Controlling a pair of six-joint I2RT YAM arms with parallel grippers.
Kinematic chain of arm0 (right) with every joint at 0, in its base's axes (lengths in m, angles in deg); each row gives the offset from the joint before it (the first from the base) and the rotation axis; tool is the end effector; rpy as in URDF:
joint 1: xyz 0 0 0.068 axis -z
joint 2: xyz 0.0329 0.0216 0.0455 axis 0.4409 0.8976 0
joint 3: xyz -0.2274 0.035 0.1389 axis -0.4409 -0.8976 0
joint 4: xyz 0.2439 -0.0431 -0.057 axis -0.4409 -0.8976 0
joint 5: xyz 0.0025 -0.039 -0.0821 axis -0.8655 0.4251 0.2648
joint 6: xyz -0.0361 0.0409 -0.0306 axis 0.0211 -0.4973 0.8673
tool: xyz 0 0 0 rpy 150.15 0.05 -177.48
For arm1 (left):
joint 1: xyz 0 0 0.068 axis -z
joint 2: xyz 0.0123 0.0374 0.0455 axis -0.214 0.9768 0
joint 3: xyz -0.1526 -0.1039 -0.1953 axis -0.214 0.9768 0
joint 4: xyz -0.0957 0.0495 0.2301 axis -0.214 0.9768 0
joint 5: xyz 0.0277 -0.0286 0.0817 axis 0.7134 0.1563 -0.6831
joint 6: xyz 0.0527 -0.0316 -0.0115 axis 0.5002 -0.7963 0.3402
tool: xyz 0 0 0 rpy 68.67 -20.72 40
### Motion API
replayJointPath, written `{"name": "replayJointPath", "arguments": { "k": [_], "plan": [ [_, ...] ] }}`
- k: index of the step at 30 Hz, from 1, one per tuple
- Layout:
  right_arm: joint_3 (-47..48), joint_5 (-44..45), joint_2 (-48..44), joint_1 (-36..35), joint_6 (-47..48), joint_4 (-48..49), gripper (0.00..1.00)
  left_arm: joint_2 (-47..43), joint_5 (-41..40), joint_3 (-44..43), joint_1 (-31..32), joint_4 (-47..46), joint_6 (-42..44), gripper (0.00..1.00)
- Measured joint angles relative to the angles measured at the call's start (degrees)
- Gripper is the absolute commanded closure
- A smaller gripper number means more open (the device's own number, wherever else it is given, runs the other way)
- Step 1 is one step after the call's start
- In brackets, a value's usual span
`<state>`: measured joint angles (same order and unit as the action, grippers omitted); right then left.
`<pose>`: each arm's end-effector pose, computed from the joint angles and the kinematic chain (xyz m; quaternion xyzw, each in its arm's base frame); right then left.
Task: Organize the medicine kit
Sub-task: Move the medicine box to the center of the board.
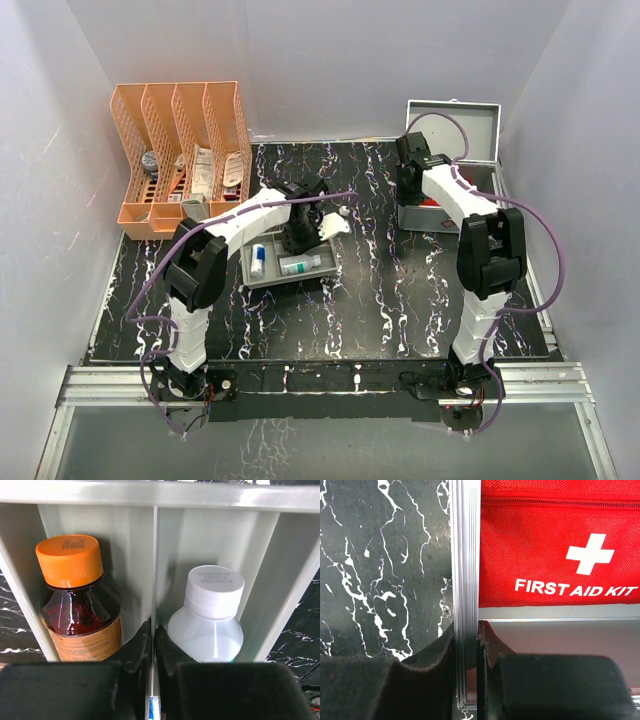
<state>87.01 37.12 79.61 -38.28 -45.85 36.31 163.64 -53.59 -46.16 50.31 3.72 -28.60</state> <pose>0.4103 0.0786 0.2223 0.0364 0.9645 -0.0380 0.2587 0.3146 -0.2544 0.2000 0.6299 0.7609 -0.0721 0.1377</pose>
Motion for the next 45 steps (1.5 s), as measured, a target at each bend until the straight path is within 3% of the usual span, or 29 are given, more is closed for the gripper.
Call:
{"name": "replayJointPath", "arguments": {
  "k": [11,18,45],
  "plan": [
    [-8.0,-0.4,-5.9,-0.8,-0.8,2.1,1.00,-2.3,-1.1,-8.1,0.0,4.4,-0.1,1.00],
    [-11.0,0.9,-8.2,-3.4,-3.3,2.2,1.00,-5.4,-2.1,-8.9,-0.8,6.3,-0.3,1.00],
    [-12.9,1.8,-10.2,-29.1,-14.9,0.3,1.00,-13.4,-4.0,-7.0,-10.1,11.1,-0.9,1.00]
  ]
}}
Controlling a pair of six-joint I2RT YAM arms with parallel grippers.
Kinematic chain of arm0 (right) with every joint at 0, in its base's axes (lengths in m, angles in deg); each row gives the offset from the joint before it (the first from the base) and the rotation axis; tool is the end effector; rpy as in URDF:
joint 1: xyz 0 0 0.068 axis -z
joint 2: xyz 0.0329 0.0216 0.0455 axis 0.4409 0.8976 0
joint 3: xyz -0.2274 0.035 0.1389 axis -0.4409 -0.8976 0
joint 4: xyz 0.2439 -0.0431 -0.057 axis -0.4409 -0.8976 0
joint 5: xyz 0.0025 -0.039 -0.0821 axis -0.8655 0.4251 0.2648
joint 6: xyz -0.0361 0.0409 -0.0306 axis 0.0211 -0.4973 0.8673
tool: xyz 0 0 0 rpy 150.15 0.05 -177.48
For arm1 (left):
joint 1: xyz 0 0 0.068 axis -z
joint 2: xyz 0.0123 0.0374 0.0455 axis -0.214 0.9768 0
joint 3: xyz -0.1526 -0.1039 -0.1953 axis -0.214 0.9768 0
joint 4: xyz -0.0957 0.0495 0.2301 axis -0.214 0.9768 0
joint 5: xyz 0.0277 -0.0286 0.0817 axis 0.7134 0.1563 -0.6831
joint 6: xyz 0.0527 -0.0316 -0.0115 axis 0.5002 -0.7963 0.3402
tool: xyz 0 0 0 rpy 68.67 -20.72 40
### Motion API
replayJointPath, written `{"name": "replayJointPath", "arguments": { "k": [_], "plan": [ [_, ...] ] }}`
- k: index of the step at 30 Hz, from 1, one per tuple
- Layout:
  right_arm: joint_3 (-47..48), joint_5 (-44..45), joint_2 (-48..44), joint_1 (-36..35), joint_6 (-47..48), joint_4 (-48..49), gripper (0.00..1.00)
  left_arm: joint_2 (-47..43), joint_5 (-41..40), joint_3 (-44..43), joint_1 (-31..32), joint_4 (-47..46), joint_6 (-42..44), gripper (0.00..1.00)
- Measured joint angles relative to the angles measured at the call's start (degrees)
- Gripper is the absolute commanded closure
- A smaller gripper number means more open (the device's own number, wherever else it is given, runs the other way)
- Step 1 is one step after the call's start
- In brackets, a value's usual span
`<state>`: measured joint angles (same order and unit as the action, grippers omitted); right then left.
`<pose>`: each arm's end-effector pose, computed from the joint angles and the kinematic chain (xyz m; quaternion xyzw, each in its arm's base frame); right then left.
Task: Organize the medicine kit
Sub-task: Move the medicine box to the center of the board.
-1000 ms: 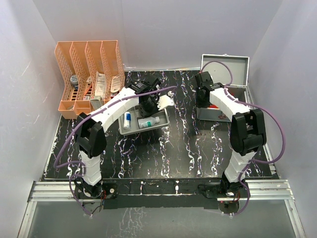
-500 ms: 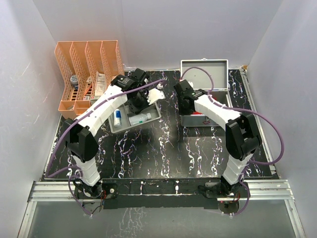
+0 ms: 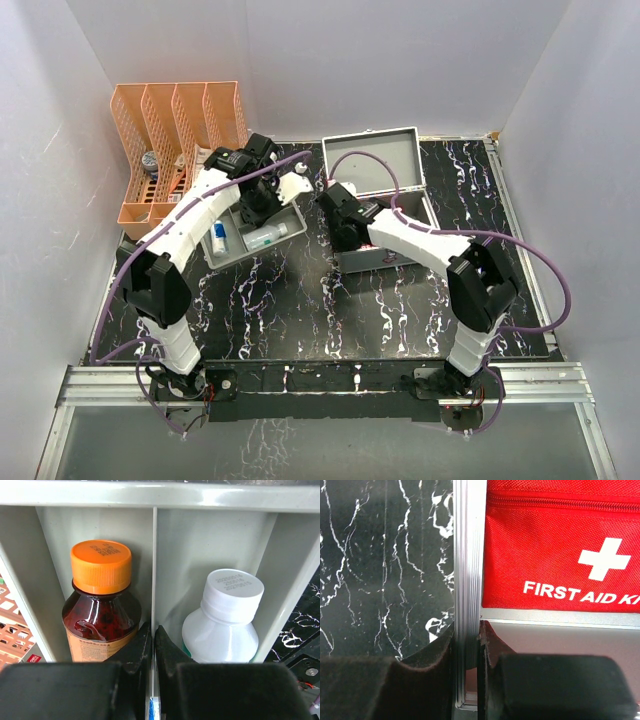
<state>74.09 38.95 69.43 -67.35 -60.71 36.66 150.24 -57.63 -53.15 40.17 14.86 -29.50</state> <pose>0.2836 0.2338 0.2221 -0.0820 0.9650 0.0367 0.2464 0.3180 -0.1721 0.3118 0.5457 0.8087 -0.0176 0.2188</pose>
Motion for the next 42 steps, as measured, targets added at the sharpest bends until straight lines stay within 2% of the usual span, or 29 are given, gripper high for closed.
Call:
{"name": "replayJointPath", "arguments": {
  "k": [9,19,25,27,31,33,42],
  "plan": [
    [2.8,-0.3,2.1,-3.2,-2.4,-1.6,1.00,0.0,-0.2,0.7,-1.1,-0.2,0.2,1.00],
    [12.7,-1.0,9.3,-4.3,-3.9,-4.6,1.00,0.0,-0.6,0.7,-3.0,-0.7,0.0,1.00],
    [15.6,-1.2,11.3,-4.5,-3.8,-5.5,1.00,0.0,-1.1,0.8,-3.7,-1.2,-0.7,1.00],
    [15.7,-1.2,11.4,-4.5,-3.7,-5.5,0.91,0.0,-1.2,0.8,-3.7,-1.5,-0.7,1.00],
    [15.7,-1.1,11.4,-4.5,-3.8,-5.5,0.65,0.0,-1.2,0.8,-3.8,-1.7,-0.7,1.00],
    [15.7,-1.6,11.4,-4.5,-4.0,-5.5,0.57,0.0,-1.2,0.8,-3.8,-1.7,-0.7,1.00],
    [19.1,-2.7,11.3,-2.9,-5.2,-9.8,0.46,0.0,-0.7,0.8,-4.4,-1.4,-0.7,1.00]
  ]
}}
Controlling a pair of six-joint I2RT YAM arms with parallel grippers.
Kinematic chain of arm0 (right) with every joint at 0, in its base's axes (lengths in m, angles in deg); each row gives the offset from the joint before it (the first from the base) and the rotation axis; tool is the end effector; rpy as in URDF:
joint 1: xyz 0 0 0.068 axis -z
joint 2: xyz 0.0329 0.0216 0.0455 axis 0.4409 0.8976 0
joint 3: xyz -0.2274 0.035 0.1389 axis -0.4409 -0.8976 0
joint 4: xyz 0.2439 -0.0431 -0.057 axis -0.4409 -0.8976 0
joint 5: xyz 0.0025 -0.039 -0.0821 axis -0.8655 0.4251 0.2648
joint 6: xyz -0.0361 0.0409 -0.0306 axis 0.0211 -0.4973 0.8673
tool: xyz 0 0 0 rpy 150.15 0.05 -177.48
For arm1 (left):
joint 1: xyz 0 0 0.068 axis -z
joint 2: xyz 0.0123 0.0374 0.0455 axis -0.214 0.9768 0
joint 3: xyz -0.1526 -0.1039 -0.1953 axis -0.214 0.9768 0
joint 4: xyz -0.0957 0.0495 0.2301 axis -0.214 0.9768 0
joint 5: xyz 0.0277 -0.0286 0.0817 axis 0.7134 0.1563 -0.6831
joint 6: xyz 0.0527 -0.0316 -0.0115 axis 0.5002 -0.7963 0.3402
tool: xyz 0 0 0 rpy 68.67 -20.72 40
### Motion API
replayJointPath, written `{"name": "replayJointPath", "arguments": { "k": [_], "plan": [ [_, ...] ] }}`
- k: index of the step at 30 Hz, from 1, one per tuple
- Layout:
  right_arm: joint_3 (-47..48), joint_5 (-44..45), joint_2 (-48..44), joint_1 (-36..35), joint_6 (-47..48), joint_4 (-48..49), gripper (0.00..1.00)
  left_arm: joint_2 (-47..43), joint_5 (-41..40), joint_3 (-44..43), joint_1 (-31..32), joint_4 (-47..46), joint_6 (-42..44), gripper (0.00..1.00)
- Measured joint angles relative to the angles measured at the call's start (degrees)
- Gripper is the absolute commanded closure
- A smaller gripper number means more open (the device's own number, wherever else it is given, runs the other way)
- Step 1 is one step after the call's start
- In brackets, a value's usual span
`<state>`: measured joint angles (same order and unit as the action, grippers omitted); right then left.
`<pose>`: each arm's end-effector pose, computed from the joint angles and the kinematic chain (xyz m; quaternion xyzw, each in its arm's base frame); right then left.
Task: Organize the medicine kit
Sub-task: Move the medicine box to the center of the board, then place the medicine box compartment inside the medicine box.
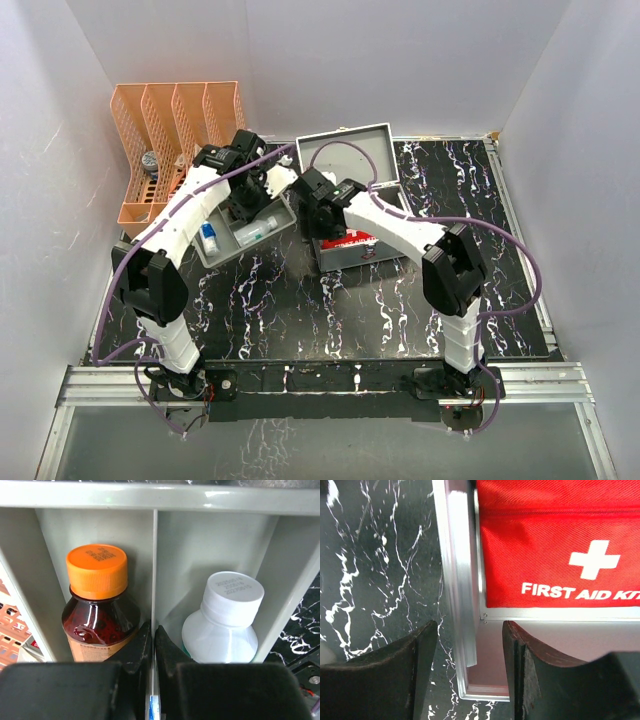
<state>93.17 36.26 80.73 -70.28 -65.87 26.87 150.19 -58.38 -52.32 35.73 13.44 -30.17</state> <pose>0.3042 0.2830 0.2376 -0.0705 0.9719 0.0610 0.2162 0.3323 -0.1471 0.3092 0.5076 0.8320 -0.0033 0.2239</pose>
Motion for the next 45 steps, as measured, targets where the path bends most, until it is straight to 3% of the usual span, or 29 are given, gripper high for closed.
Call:
{"name": "replayJointPath", "arguments": {
  "k": [7,14,22,26,35,42,45],
  "plan": [
    [5.2,0.9,-2.6,5.1,-1.0,-1.5,0.43,0.0,0.0,0.0,0.0,1.1,0.5,1.00],
    [3.7,2.8,-9.4,14.4,0.5,-1.9,0.42,0.1,0.6,-2.3,0.0,2.9,1.0,1.00],
    [-4.0,5.7,-13.9,29.3,7.1,-1.6,0.36,5.9,1.5,-13.6,1.2,6.0,2.4,1.00],
    [-7.8,5.8,-14.1,31.2,10.0,-1.1,0.37,11.1,1.1,-19.8,4.3,7.1,3.1,1.00],
    [-12.7,1.8,-14.2,34.8,14.8,2.4,0.47,16.5,1.2,-24.9,12.8,6.5,3.1,1.00],
    [-16.0,-2.1,-15.7,36.0,15.8,6.5,0.51,16.5,1.0,-25.7,13.9,6.5,2.1,1.00],
    [-18.0,-4.5,-15.8,36.0,15.7,6.9,0.68,16.5,1.0,-25.7,13.9,6.5,1.7,1.00]
  ]
}}
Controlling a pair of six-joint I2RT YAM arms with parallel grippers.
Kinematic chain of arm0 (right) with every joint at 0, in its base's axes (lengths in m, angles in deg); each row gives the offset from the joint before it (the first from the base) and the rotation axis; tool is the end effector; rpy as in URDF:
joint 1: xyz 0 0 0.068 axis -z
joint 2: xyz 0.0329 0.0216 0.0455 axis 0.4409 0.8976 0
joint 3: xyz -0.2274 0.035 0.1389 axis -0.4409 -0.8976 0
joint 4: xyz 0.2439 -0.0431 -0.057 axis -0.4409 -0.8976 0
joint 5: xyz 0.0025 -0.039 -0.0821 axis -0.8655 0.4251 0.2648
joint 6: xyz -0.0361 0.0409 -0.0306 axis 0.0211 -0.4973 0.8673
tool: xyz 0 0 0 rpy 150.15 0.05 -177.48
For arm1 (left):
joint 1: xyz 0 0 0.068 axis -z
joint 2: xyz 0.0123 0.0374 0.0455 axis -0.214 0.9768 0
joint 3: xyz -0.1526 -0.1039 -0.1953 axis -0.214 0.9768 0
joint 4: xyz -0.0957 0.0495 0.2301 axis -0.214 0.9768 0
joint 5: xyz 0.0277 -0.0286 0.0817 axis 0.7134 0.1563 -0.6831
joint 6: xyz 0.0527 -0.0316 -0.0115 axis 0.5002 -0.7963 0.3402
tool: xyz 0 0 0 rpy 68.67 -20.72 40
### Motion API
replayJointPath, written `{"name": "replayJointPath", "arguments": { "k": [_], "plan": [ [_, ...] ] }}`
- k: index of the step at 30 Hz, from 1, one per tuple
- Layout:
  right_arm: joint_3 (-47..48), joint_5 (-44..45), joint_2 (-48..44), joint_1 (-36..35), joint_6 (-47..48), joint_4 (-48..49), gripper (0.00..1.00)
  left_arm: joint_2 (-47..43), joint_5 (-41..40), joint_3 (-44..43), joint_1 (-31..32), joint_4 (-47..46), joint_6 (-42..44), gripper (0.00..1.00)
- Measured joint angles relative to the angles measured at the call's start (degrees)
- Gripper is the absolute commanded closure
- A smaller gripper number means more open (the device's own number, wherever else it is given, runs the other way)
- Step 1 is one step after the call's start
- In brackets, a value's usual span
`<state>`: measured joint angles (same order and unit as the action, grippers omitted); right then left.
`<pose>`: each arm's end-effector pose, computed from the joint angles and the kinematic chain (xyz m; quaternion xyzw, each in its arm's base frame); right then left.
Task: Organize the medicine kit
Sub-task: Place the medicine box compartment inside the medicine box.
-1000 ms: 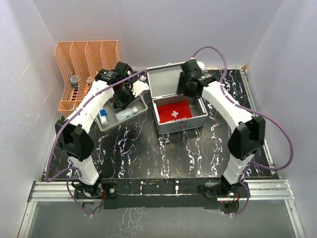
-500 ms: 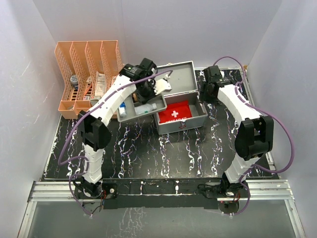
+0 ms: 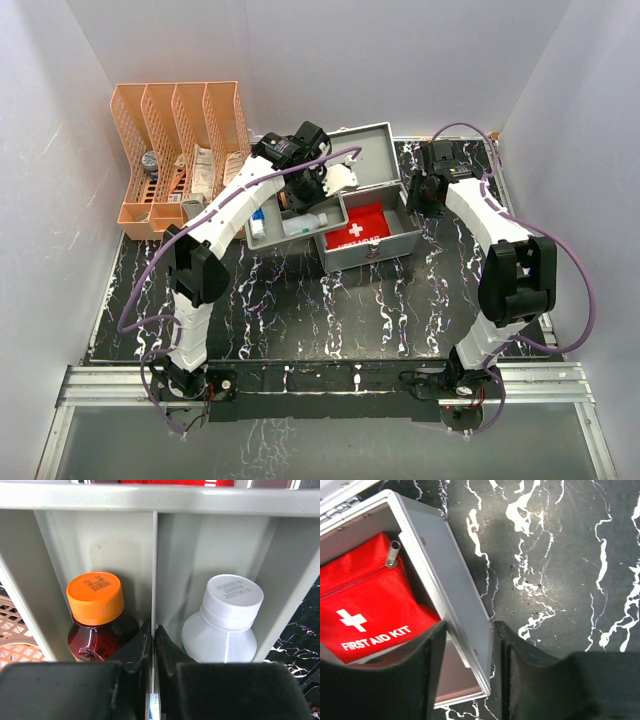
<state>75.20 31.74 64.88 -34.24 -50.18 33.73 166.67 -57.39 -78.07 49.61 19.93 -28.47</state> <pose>0.3523 0.0451 0.2513 0.0956 0.9629 0.0077 0.2522 0.3378 -0.2619 0.3247 0.6142 0.7491 -0.0346 0.2459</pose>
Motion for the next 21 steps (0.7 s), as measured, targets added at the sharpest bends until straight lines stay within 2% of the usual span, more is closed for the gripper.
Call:
{"name": "replayJointPath", "arguments": {
  "k": [5,12,21],
  "plan": [
    [-0.7,-3.8,-0.2,0.0,0.1,1.6,0.99,0.0,-0.1,0.0,0.0,0.0,-0.3,1.00],
    [-4.1,-8.5,-3.2,-0.2,-0.3,1.9,1.00,0.0,-0.1,0.0,0.0,0.0,-0.3,1.00],
    [-9.7,-8.8,-8.7,-0.1,-2.1,1.4,1.00,0.0,-0.1,0.0,0.1,-0.9,0.3,1.00]
  ]
}}
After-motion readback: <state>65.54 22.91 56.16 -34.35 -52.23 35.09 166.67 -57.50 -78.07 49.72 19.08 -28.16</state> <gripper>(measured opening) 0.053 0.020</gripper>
